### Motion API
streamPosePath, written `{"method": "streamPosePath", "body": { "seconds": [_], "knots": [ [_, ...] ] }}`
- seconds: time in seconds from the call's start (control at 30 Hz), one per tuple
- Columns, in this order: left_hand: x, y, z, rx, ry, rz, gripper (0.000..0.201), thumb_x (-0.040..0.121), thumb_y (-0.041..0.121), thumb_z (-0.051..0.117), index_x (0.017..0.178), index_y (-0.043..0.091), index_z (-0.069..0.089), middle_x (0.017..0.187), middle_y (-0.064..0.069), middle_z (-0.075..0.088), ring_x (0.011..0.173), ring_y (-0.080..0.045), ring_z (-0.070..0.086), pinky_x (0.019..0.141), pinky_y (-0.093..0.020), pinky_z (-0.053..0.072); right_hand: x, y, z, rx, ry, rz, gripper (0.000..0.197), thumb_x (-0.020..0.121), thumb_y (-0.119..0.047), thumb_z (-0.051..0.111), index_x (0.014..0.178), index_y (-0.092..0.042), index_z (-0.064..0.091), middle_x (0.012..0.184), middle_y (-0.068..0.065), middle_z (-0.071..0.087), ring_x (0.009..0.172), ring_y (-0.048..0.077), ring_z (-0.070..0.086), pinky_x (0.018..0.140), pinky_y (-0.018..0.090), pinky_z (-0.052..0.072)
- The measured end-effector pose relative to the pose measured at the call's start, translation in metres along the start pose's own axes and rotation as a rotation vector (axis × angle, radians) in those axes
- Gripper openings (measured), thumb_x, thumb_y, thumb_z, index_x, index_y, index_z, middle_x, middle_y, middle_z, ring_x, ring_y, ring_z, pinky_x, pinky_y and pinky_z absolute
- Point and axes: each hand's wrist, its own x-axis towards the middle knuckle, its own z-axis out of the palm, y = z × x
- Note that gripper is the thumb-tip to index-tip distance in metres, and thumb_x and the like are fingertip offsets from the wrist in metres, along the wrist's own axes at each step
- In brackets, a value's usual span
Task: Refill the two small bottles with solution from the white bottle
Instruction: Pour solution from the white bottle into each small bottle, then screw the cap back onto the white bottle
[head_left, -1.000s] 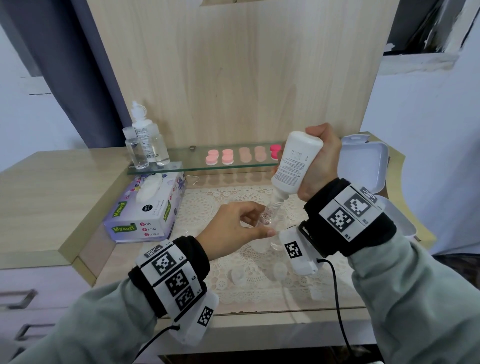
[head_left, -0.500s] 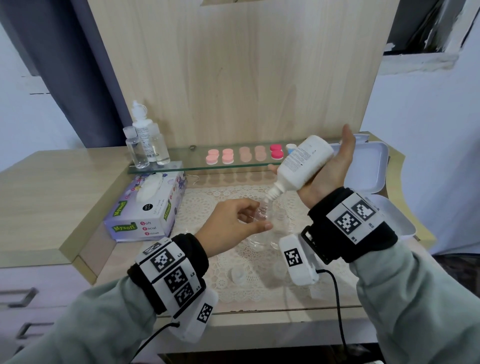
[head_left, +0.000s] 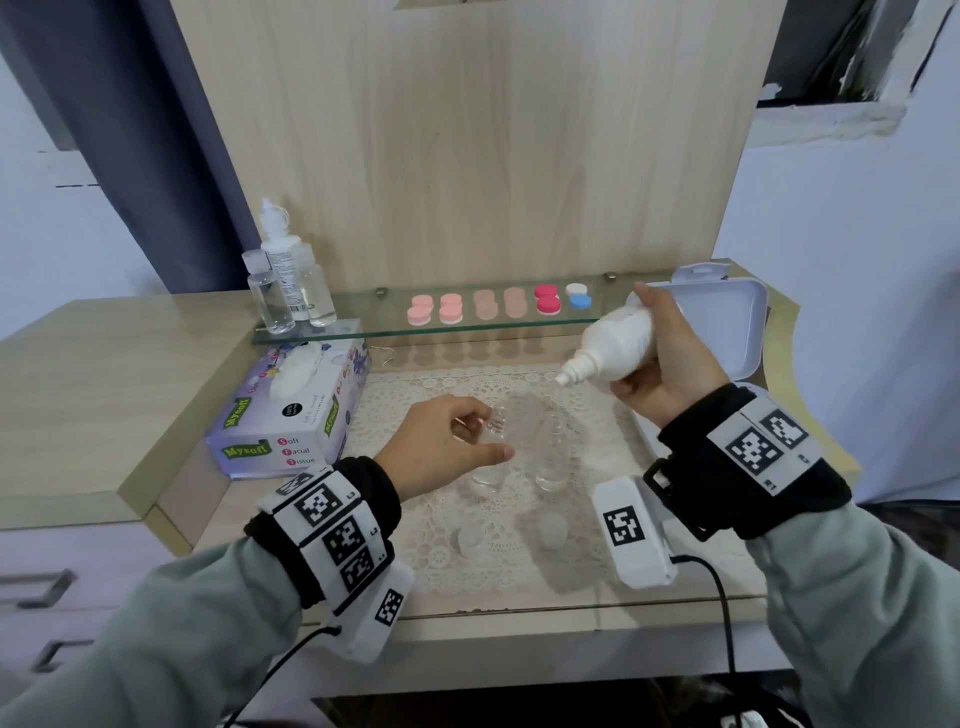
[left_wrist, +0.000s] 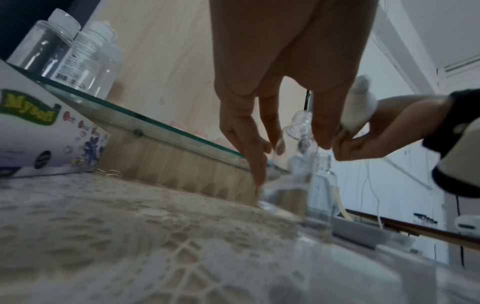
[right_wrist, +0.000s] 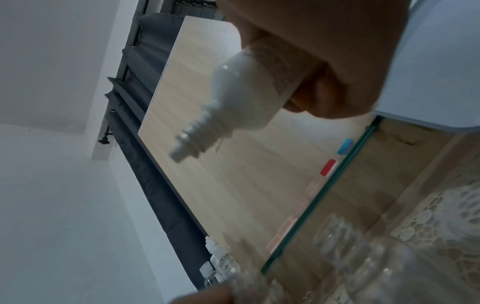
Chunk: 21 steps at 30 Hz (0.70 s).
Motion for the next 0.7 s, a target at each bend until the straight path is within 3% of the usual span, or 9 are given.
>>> {"method": "streamPosePath", "body": {
  "seconds": [0.1, 0.2, 0.3, 0.37, 0.47, 0.57, 0.63, 0.7],
  "knots": [
    [0.001, -0.007, 0.001, 0.075, -0.041, -0.03, 0.023, 0.071, 0.027, 0.074, 0.087, 0.022, 0.059, 0.087, 0.003, 0.058, 0.072, -0.009, 0.057, 0.057, -0.004, 0.041, -0.007, -0.004, -0.007, 0.087, -0.075, 0.032, 0.022, 0.085, -0.035, 0.056, 0.082, -0.014, 0.051, 0.07, 0.001, 0.053, 0.058, 0.012, 0.055, 0.039, 0.015, 0.044],
    [0.002, -0.01, 0.002, 0.117, -0.072, -0.047, 0.019, 0.074, 0.025, 0.071, 0.083, 0.015, 0.057, 0.09, -0.001, 0.06, 0.07, -0.01, 0.058, 0.059, -0.013, 0.042, -0.014, -0.004, -0.015, 0.164, -0.164, 0.082, 0.02, 0.084, -0.029, 0.058, 0.095, -0.013, 0.053, 0.09, 0.006, 0.059, 0.078, 0.018, 0.061, 0.051, 0.023, 0.056],
    [0.003, -0.01, -0.001, 0.138, -0.108, -0.052, 0.031, 0.074, 0.027, 0.071, 0.097, 0.01, 0.061, 0.099, -0.005, 0.063, 0.076, -0.012, 0.059, 0.064, -0.015, 0.042, -0.022, -0.004, -0.02, 0.289, -0.332, 0.141, 0.039, 0.074, -0.013, 0.061, 0.111, -0.008, 0.05, 0.123, 0.016, 0.057, 0.105, 0.036, 0.063, 0.068, 0.041, 0.06],
    [0.002, -0.01, -0.005, 0.149, -0.147, -0.063, 0.043, 0.073, 0.03, 0.072, 0.109, 0.014, 0.058, 0.105, -0.001, 0.061, 0.082, -0.011, 0.058, 0.067, -0.012, 0.041, -0.028, -0.002, -0.021, 0.299, -0.439, 0.18, 0.054, 0.069, -0.011, 0.06, 0.122, -0.005, 0.047, 0.13, 0.025, 0.051, 0.107, 0.047, 0.06, 0.08, 0.041, 0.057],
    [-0.004, -0.013, -0.018, 0.14, -0.157, -0.078, 0.05, 0.073, 0.034, 0.071, 0.117, 0.019, 0.054, 0.112, 0.001, 0.058, 0.094, -0.012, 0.06, 0.076, -0.016, 0.045, -0.036, 0.002, -0.015, 0.276, -0.523, 0.204, 0.047, 0.074, -0.01, 0.058, 0.12, -0.004, 0.048, 0.12, 0.028, 0.053, 0.102, 0.048, 0.061, 0.083, 0.037, 0.056],
    [-0.015, -0.018, -0.038, 0.19, -0.142, -0.086, 0.042, 0.077, 0.035, 0.067, 0.115, 0.02, 0.056, 0.111, 0.003, 0.058, 0.099, -0.013, 0.059, 0.086, -0.024, 0.047, -0.044, 0.01, -0.006, 0.092, -0.577, 0.166, 0.041, 0.073, -0.018, 0.058, 0.113, -0.007, 0.054, 0.108, 0.021, 0.062, 0.094, 0.034, 0.065, 0.074, 0.041, 0.059],
    [-0.025, -0.024, -0.052, 0.273, -0.145, -0.098, 0.037, 0.078, 0.034, 0.066, 0.111, 0.019, 0.059, 0.108, 0.004, 0.059, 0.098, -0.012, 0.058, 0.087, -0.026, 0.047, -0.052, 0.016, 0.003, -0.153, -0.617, 0.105, 0.033, 0.07, -0.026, 0.059, 0.102, -0.015, 0.061, 0.092, 0.009, 0.067, 0.074, 0.019, 0.063, 0.062, 0.03, 0.048],
    [-0.037, -0.031, -0.064, 0.359, -0.174, -0.123, 0.032, 0.079, 0.031, 0.066, 0.108, 0.02, 0.062, 0.104, 0.006, 0.058, 0.096, -0.012, 0.056, 0.085, -0.024, 0.045, -0.057, 0.025, 0.016, -0.21, -0.668, 0.077, 0.022, 0.068, -0.022, 0.059, 0.088, -0.013, 0.062, 0.077, 0.002, 0.063, 0.063, 0.014, 0.058, 0.063, 0.026, 0.039]
  ]
}}
